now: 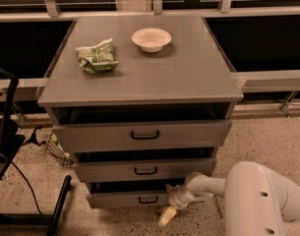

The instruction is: Open bottom drawer

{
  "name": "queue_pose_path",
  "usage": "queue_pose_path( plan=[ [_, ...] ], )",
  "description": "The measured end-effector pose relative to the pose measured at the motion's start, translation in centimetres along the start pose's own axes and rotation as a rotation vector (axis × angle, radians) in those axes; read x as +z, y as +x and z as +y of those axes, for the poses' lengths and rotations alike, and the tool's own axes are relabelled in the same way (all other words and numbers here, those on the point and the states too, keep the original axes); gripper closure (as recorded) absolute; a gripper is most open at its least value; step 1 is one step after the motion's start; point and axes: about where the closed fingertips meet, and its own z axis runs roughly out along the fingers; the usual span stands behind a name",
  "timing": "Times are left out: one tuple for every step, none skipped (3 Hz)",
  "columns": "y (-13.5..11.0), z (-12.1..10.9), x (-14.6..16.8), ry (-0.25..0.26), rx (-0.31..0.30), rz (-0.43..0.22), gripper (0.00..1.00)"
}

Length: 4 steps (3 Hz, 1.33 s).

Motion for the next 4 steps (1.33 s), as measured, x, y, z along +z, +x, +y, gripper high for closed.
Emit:
queue_pose_path(
  plan=[
    [-0.1, 0.0, -0.1, 0.0, 0.0, 0.0, 0.0],
    [-0.1, 2.7, -1.9, -0.055, 0.064, -0.053, 0.0],
    [-0.6, 5.4, -3.9, -0.127, 0.129, -0.112, 0.0],
    [-0.7, 8.6, -5.5, -0.253, 0.205, -0.145, 0.0]
  ],
)
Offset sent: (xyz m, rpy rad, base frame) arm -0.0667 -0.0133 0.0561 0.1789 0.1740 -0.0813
